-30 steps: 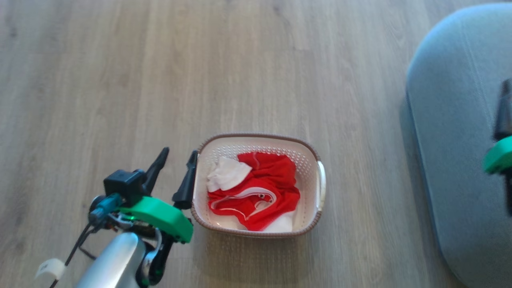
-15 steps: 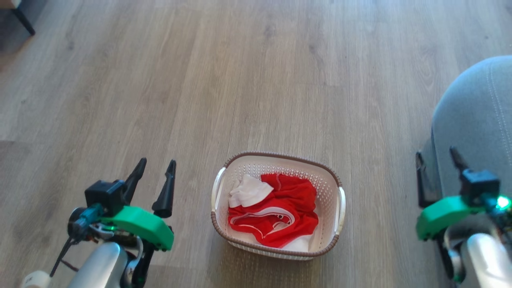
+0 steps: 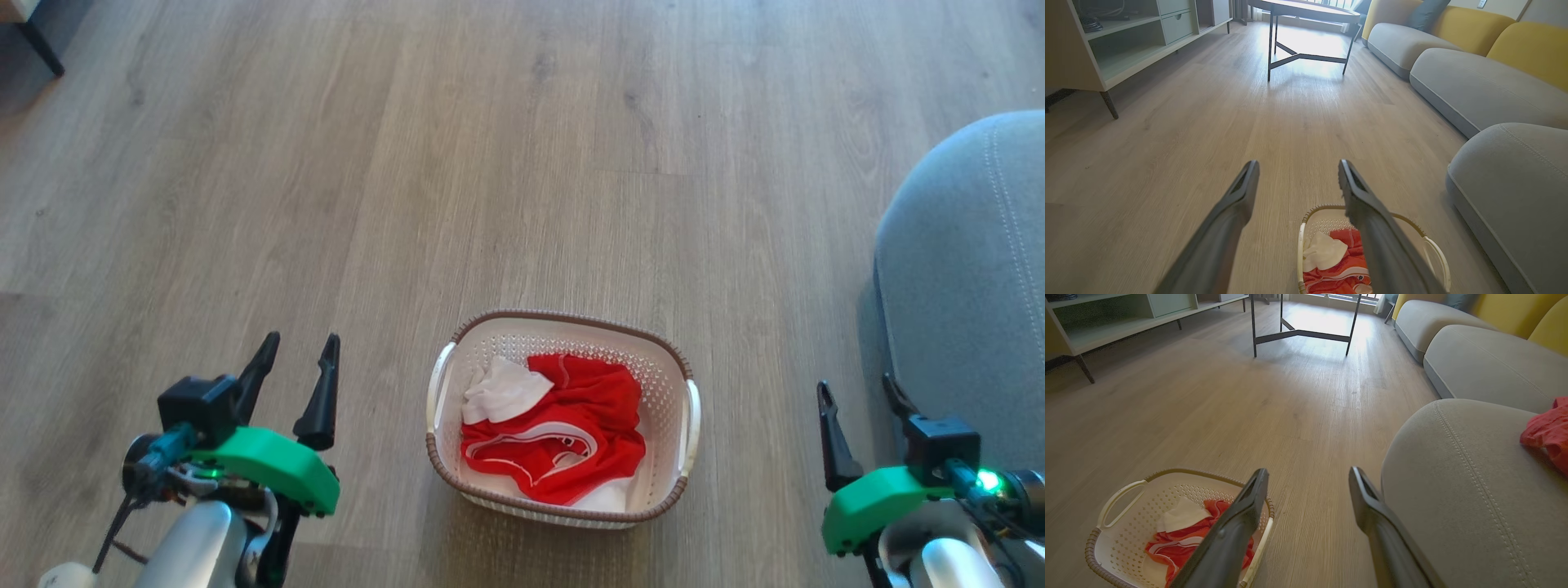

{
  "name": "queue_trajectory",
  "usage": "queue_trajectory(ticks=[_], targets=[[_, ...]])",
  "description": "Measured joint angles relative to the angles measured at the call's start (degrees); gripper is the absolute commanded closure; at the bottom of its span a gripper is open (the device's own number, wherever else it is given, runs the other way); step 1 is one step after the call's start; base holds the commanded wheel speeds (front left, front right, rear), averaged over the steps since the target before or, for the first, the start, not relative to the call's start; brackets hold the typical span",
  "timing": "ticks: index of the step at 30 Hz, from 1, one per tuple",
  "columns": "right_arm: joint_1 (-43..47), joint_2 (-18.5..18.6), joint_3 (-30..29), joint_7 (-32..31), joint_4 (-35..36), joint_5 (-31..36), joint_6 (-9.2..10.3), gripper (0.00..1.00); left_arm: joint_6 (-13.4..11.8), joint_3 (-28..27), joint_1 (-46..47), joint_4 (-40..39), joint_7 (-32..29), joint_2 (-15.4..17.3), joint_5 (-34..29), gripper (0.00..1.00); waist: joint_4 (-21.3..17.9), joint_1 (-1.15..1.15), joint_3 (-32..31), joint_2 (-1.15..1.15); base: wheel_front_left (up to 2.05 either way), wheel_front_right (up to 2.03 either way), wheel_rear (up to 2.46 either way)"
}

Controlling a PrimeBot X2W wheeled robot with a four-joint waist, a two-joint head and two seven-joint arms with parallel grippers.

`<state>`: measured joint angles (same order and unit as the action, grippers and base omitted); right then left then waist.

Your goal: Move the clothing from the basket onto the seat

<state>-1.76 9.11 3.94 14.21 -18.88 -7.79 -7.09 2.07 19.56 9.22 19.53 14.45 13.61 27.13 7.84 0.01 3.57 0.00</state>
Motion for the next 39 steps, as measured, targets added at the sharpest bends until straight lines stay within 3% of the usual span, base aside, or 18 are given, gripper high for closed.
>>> queue_trajectory(ticks=[17,39], targets=[[0.03,-1.25,-3.66,0.01,3.83,1.54,0.00,0.00,2.48,-5.46,-1.67,1.40,0.00,-2.30,-3.44,0.00,-1.53,0.00,-0.90,0.00,0.00,0.00,0.00],[1.15,-1.40,-4.89,0.01,5.11,1.78,0.00,0.00,3.96,-8.01,-4.43,1.89,0.00,-3.74,-5.44,0.00,-3.31,-0.01,-1.42,0.00,0.00,0.00,0.00]])
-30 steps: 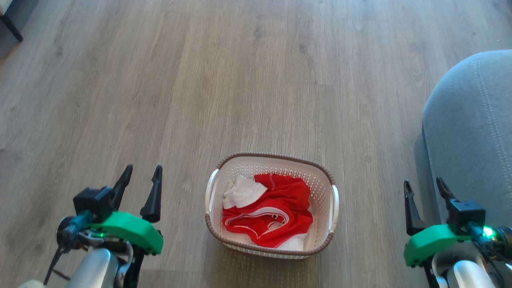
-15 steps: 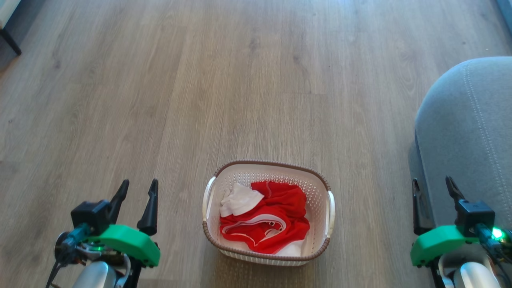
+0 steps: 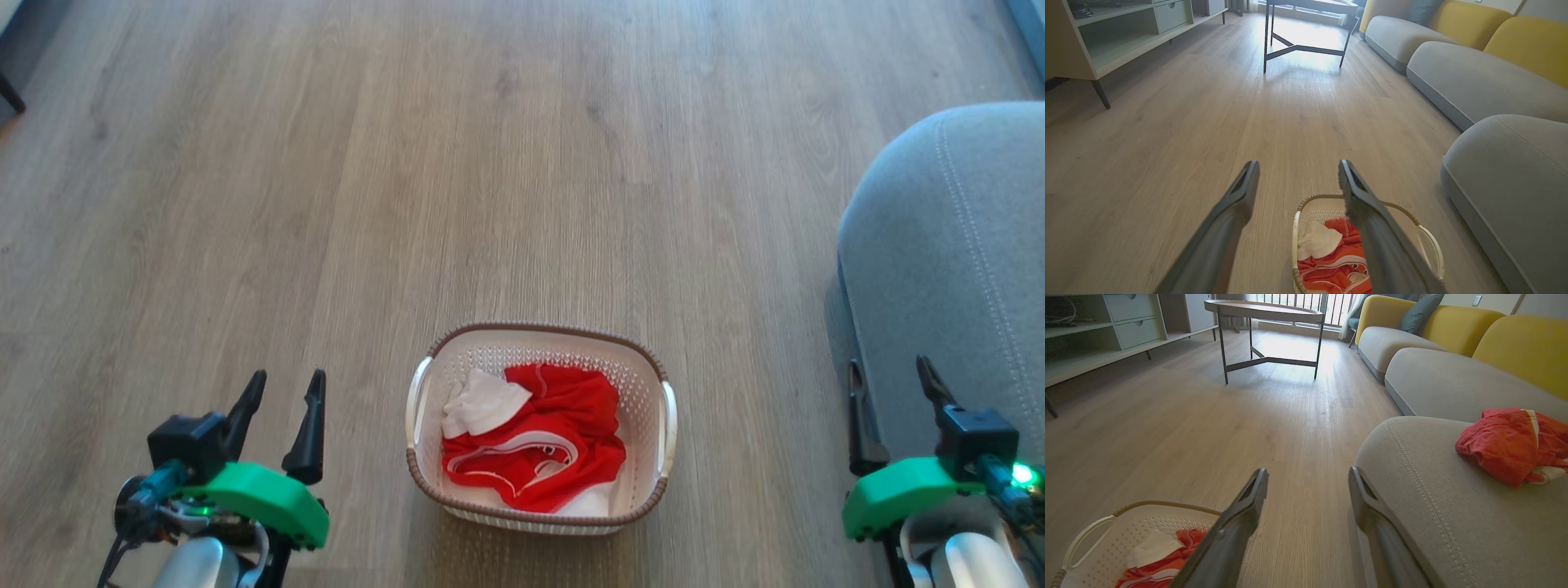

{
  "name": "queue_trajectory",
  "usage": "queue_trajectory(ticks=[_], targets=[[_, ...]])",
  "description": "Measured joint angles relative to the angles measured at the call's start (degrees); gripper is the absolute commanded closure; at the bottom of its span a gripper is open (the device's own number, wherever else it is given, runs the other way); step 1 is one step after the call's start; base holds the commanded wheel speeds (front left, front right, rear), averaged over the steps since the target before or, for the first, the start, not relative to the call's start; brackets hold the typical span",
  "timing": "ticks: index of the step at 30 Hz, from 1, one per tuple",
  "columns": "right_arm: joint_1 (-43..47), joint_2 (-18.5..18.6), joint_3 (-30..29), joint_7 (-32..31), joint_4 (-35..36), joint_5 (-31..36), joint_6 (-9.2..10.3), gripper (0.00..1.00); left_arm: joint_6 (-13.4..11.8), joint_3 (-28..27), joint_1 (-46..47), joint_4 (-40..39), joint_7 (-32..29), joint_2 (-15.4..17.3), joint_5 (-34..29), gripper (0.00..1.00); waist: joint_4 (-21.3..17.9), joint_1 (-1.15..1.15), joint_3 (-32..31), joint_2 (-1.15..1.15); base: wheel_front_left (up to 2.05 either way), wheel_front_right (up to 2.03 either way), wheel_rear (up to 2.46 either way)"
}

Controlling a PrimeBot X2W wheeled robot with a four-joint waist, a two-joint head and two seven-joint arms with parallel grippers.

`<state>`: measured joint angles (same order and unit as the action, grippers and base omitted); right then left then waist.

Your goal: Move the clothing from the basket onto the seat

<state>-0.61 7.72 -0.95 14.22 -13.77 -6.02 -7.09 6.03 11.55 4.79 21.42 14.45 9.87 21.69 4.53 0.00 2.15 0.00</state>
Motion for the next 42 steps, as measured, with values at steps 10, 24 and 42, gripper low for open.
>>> queue_trajectory(ticks=[10,24,42], targets=[[-2.85,0.12,-2.44,0.00,2.58,-0.02,0.00,0.00,0.10,1.01,2.78,-0.09,0.00,-1.45,-1.54,0.00,-0.64,0.00,5.71,0.00,0.00,0.00,0.00],[-17.17,1.71,-5.94,0.02,8.44,-1.15,0.00,0.00,0.57,8.16,24.64,4.75,-2.40,-5.20,-6.26,0.00,-2.83,-0.02,25.70,0.00,0.00,0.00,0.00],[-27.36,1.70,-5.14,0.51,14.02,-2.58,0.00,0.00,-3.15,17.73,50.96,28.86,-18.68,-7.54,-12.11,0.00,-8.85,-0.01,47.97,-0.01,0.00,0.00,0.00]])
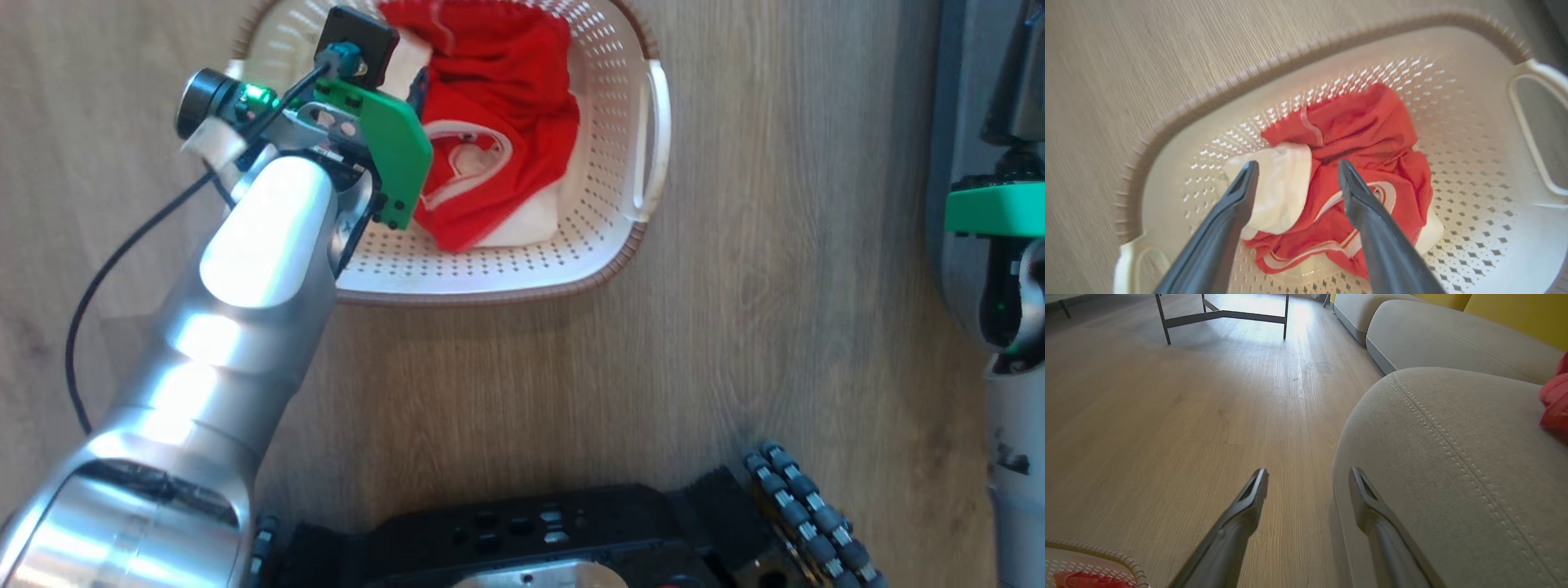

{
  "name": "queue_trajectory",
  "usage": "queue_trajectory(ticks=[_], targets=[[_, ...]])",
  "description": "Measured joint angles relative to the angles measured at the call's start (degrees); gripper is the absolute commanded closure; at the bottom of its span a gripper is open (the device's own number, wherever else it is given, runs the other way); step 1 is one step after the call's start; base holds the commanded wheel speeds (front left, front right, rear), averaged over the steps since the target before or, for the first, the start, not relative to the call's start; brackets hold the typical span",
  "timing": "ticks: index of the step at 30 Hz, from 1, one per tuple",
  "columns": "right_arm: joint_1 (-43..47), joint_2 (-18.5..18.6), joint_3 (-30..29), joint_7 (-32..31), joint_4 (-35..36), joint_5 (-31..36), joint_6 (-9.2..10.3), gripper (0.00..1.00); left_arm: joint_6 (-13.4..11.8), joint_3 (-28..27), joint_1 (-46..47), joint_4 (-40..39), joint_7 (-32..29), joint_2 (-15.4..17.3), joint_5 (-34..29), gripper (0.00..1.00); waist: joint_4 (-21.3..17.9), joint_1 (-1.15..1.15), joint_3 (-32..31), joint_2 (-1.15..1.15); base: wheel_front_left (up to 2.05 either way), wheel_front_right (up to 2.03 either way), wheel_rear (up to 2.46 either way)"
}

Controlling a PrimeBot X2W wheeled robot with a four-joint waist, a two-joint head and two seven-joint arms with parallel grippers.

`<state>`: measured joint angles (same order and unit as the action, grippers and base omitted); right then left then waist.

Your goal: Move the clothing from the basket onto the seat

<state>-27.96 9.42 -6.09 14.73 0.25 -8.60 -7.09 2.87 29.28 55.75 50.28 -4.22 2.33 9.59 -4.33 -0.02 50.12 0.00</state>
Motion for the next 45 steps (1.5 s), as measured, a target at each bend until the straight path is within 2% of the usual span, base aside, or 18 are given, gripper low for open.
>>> queue_trajectory(ticks=[5,17,25,45], targets=[[-0.24,-0.18,1.45,0.00,1.60,-0.05,0.00,0.00,-2.31,1.38,3.99,6.55,-3.16,-0.05,0.00,0.00,-2.69,0.02,3.07,0.00,0.00,0.00,0.00],[0.57,-2.14,1.55,0.00,4.35,-1.34,0.00,0.00,-5.90,1.94,10.83,17.28,-3.25,0.35,-1.07,0.00,-7.62,0.01,8.27,0.00,0.00,0.00,0.00],[2.01,-3.46,1.66,0.00,4.74,-2.05,0.00,0.00,-7.00,4.00,12.87,20.41,-2.38,0.70,-2.68,0.00,-8.28,0.01,8.80,0.00,0.00,0.00,0.00],[2.70,-3.63,2.24,0.00,5.69,-3.75,0.00,0.00,-8.46,8.54,14.62,23.25,-0.75,1.08,-4.13,0.00,-8.78,0.01,10.74,0.00,0.00,0.00,0.00]])
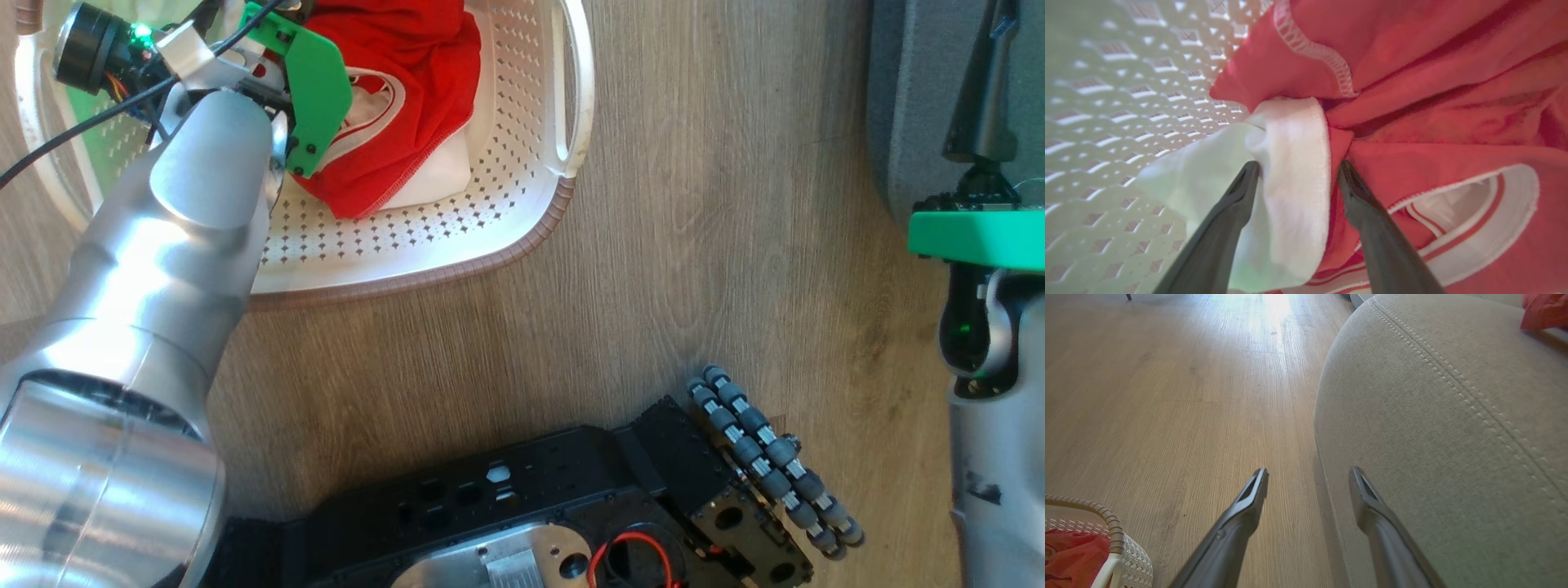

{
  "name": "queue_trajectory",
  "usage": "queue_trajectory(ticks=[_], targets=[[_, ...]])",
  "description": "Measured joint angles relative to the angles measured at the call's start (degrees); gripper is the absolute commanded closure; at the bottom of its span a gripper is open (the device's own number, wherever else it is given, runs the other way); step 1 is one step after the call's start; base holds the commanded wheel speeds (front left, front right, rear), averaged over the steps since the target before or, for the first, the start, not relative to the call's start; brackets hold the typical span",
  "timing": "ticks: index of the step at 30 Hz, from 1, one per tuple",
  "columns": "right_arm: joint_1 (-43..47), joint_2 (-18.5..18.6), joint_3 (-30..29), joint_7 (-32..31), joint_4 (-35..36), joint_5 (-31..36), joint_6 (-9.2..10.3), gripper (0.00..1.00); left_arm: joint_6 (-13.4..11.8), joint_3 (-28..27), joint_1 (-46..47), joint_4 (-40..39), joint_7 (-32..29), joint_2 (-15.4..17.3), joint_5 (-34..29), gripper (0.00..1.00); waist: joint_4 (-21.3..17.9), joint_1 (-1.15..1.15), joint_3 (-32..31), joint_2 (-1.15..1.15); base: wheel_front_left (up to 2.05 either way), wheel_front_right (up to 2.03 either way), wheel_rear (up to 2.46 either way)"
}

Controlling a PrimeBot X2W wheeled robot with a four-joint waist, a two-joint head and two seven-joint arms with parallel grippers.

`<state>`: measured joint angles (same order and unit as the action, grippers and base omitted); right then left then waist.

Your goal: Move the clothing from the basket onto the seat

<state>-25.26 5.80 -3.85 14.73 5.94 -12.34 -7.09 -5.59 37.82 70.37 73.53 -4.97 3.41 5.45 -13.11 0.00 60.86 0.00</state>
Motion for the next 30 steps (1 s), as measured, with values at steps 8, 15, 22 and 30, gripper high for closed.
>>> queue_trajectory(ticks=[8,15,22,30], targets=[[2.38,-0.30,0.02,0.00,0.42,-0.34,0.00,0.00,-0.08,1.40,0.01,0.53,-0.34,0.14,-0.43,0.00,-0.05,0.01,0.31,0.00,0.00,0.00,0.00],[2.48,-0.44,0.08,0.00,0.86,-0.77,0.00,0.00,-0.32,2.48,0.01,0.68,-0.59,0.16,-0.43,0.00,-0.01,0.01,0.59,0.00,0.00,0.00,0.00],[3.72,-0.51,0.14,0.00,1.11,-1.27,0.00,0.00,-0.31,3.54,0.02,0.80,-0.85,0.19,-0.43,0.86,-0.26,0.01,0.71,0.00,0.00,0.00,0.00],[4.28,-0.53,-0.05,0.00,1.33,-1.34,0.00,0.00,0.10,3.97,0.01,0.87,0.38,0.21,-0.19,1.00,-0.39,0.01,0.51,0.00,0.00,0.00,0.00]])
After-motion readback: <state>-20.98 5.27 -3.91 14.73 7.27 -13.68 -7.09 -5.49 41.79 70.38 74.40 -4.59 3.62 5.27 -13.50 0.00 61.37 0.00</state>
